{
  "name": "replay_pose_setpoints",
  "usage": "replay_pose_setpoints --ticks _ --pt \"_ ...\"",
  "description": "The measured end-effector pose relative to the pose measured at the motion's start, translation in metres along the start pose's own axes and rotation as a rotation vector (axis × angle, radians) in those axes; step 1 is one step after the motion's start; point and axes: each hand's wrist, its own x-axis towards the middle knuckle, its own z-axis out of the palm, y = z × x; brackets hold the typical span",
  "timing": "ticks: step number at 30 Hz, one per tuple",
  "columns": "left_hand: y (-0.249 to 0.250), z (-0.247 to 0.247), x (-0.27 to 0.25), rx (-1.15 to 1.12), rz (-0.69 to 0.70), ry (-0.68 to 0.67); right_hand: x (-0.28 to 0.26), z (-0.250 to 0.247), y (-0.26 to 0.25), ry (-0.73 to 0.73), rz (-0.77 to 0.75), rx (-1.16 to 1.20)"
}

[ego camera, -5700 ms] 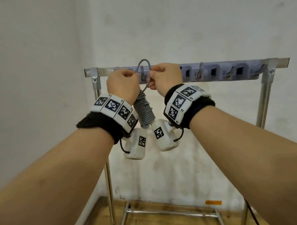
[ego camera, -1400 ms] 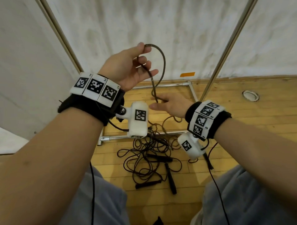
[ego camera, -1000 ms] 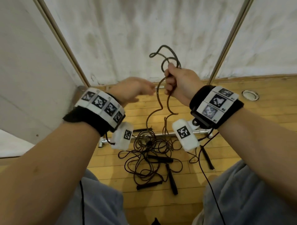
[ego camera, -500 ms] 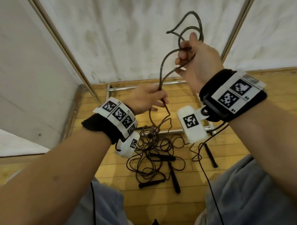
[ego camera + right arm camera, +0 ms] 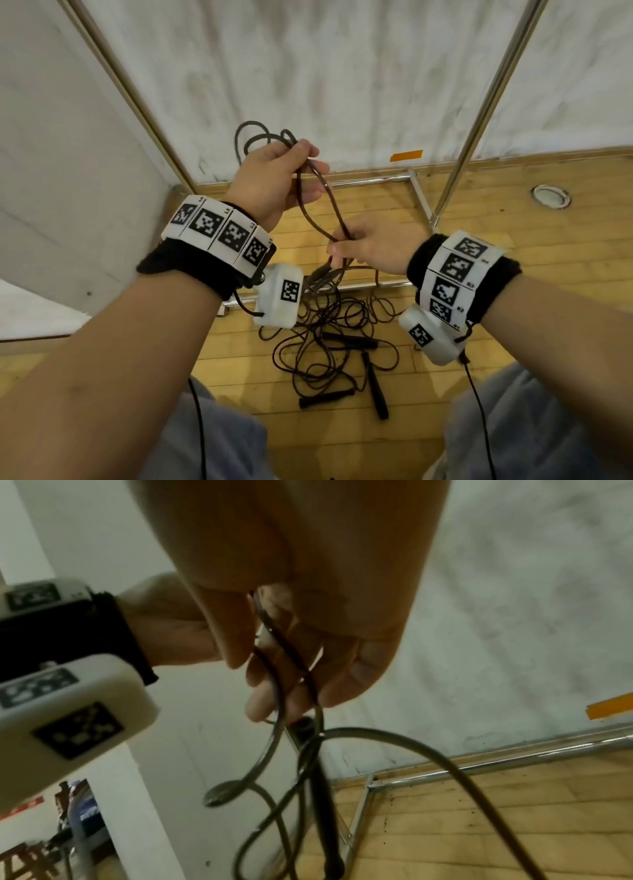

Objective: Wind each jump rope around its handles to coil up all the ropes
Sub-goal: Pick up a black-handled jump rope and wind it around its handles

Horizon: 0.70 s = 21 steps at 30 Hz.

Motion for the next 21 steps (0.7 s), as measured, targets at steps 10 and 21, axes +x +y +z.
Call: replay_pose_setpoints --ticks 10,21 --pt "-0.015 -0.003 -0.005 0.264 -0.248 -0.258 0.007 -0.034 -0.011 0.292 -0.085 0.186" --pt "-0.019 0.011 -0.019 0.459 -0.076 -0.525 0.01 -0.057 -0.025 0.533 -0.064 0.26"
